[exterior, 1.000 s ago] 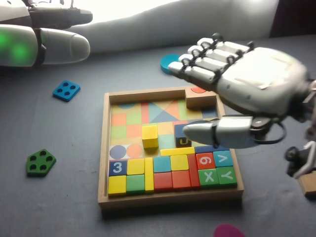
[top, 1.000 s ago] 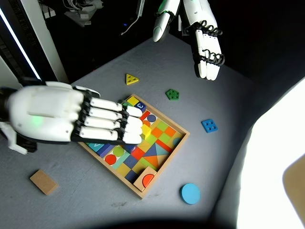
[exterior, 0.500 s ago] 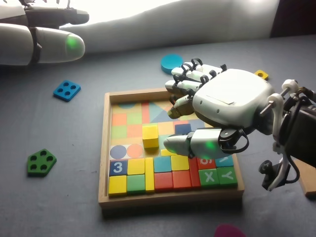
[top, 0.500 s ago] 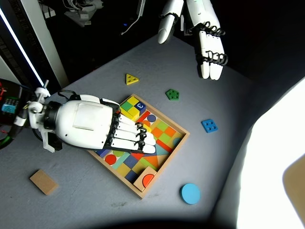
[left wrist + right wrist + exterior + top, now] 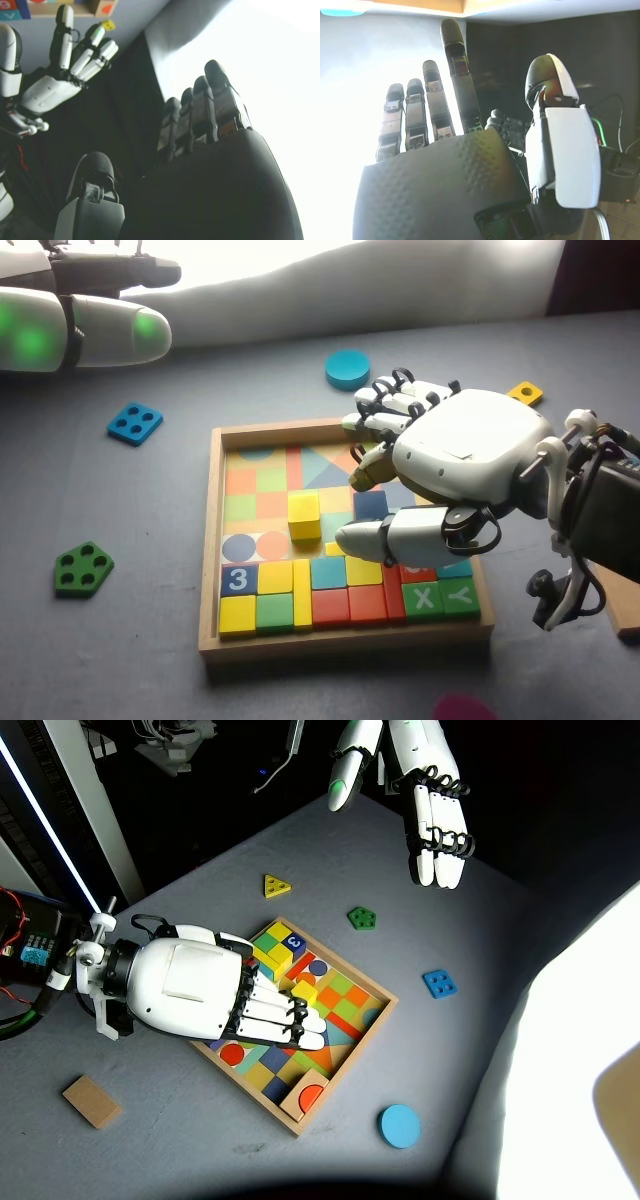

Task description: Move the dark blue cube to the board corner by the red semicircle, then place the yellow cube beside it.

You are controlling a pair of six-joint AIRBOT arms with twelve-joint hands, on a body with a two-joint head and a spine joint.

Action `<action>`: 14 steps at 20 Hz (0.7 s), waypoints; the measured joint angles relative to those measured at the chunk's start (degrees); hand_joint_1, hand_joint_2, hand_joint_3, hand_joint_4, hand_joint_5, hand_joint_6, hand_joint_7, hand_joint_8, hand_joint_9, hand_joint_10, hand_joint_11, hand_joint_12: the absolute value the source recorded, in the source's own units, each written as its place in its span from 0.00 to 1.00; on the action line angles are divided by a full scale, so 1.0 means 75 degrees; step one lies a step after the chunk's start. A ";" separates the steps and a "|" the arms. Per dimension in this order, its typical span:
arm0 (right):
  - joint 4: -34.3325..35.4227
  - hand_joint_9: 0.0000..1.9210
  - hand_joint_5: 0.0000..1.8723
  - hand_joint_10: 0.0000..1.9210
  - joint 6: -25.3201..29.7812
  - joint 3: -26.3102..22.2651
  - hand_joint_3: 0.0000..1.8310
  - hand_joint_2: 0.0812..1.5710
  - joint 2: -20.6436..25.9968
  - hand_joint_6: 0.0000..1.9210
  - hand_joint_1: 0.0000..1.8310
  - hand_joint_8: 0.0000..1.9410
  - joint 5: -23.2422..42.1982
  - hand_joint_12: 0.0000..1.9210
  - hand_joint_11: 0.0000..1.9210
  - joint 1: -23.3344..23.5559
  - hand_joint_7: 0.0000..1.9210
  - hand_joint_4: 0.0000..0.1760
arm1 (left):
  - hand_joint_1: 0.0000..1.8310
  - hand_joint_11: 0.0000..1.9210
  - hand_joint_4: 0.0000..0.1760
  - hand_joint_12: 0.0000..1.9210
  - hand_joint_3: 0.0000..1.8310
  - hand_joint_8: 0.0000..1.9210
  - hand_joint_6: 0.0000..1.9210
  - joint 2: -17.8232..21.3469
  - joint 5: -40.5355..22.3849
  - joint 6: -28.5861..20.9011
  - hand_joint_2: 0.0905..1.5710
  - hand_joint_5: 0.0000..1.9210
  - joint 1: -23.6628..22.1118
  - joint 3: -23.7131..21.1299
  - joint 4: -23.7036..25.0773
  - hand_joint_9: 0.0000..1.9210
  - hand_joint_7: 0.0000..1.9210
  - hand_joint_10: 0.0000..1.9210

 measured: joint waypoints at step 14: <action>0.0388 0.00 0.36 0.00 -0.0061 0.0154 0.00 0.74 -0.0055 0.01 0.00 0.00 -0.0216 0.00 0.00 -0.0096 0.07 0.04 | 0.00 0.00 0.06 0.21 0.00 0.00 0.00 -0.0015 0.0015 0.0047 0.77 0.05 0.0000 0.0020 0.0003 0.03 0.03 0.00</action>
